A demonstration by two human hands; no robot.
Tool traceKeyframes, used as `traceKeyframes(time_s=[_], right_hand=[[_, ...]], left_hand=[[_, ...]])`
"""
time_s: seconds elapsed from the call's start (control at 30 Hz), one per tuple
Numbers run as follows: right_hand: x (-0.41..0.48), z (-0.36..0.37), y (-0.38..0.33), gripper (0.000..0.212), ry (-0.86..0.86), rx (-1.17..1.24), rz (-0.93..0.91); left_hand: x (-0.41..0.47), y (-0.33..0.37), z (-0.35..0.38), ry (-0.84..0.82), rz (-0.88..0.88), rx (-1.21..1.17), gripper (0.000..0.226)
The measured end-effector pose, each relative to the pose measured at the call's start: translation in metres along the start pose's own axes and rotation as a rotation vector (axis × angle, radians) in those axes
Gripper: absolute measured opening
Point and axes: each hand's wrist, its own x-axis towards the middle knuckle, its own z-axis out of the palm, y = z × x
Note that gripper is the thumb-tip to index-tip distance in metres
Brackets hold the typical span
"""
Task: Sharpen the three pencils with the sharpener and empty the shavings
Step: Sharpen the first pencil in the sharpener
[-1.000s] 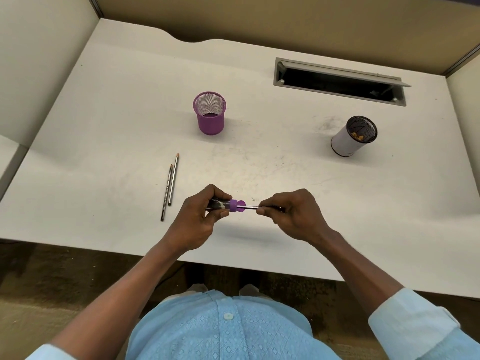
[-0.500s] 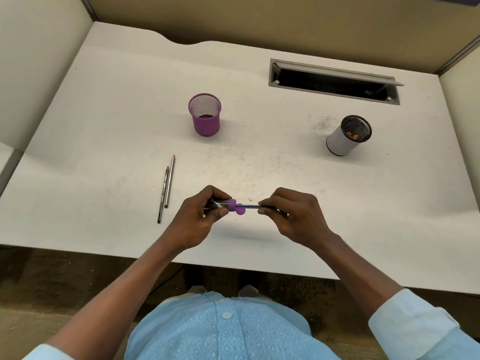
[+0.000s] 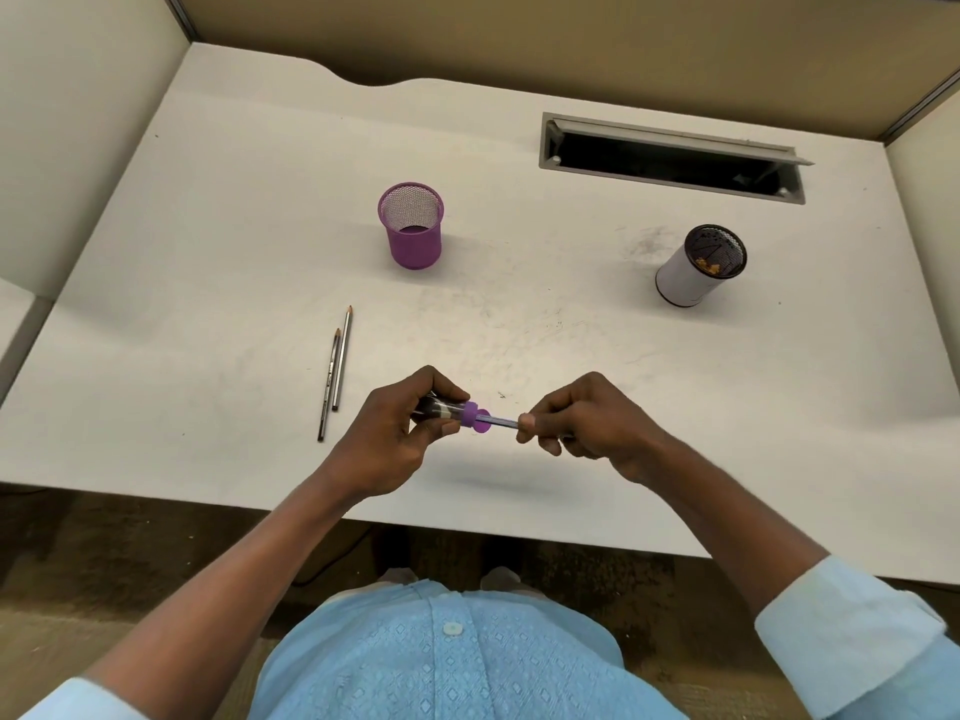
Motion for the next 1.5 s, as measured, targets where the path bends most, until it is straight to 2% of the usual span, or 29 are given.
traceKeyframes(time_s=[0.07,0.13,0.2,0.27,0.33,0.4,0.47,0.53,0.63,0.7,0.77,0.93,1.0,1.07,1.2,1.27,1.4,1.5], right_hand=[[0.000,-0.005,-0.001,0.019,-0.071,0.048,0.075],[-0.001,-0.002,-0.001,0.018,-0.082,0.035,0.034],[-0.002,0.004,0.001,0.014,-0.010,-0.011,-0.065],[0.000,0.010,0.009,0.017,0.139,-0.170,-0.243],[0.004,0.014,0.021,0.020,0.278,-0.362,-0.505],[0.006,0.018,0.032,0.016,0.363,-0.477,-0.754],[0.007,0.020,0.037,0.010,0.449,-0.588,-0.924],[0.008,0.020,0.039,0.008,0.585,-0.727,-1.044],[0.007,0.018,0.039,0.011,0.692,-0.809,-1.079],[0.005,0.017,0.039,0.011,0.647,-0.750,-1.044],[0.004,0.018,0.036,0.012,0.563,-0.594,-0.907],[-0.004,0.006,0.005,0.016,0.087,0.029,-0.025],[-0.006,-0.001,-0.004,0.021,-0.015,0.132,0.166],[-0.006,-0.004,-0.005,0.022,-0.052,0.157,0.205],[-0.010,0.003,0.001,0.013,0.000,0.088,-0.014],[-0.008,0.009,0.011,0.011,0.169,-0.084,-0.222],[-0.003,0.021,0.036,0.008,0.503,-0.527,-0.804],[-0.003,0.022,0.041,0.011,0.664,-0.768,-0.987]], left_hand=[[-0.003,0.000,0.003,0.000,-0.002,-0.004,0.027],[-0.003,-0.001,0.002,0.011,-0.013,0.001,0.027],[-0.003,-0.002,-0.001,0.016,-0.043,0.003,0.024],[-0.003,-0.004,-0.005,0.015,-0.077,-0.006,0.021],[-0.004,-0.005,-0.007,0.011,-0.108,-0.034,0.019],[-0.004,-0.004,-0.008,0.011,-0.129,-0.063,0.016],[-0.004,-0.003,-0.009,0.011,-0.142,-0.079,0.015],[-0.004,-0.002,-0.008,0.007,-0.152,-0.100,0.015],[-0.004,0.001,-0.004,0.008,-0.157,-0.135,0.017],[-0.005,0.002,-0.002,0.018,-0.141,-0.133,0.019],[-0.005,0.003,-0.001,0.027,-0.115,-0.093,0.021],[0.001,0.004,-0.001,0.023,-0.037,0.030,0.025],[0.002,0.004,0.002,0.016,-0.024,0.044,0.026],[0.002,0.004,0.003,0.017,-0.030,0.040,0.025],[0.002,0.004,-0.002,0.018,-0.063,0.029,0.022],[0.002,0.004,-0.005,0.013,-0.085,0.027,0.019],[0.001,0.008,-0.006,0.007,-0.100,-0.001,0.017],[0.002,0.010,-0.006,0.000,-0.113,-0.015,0.018]])
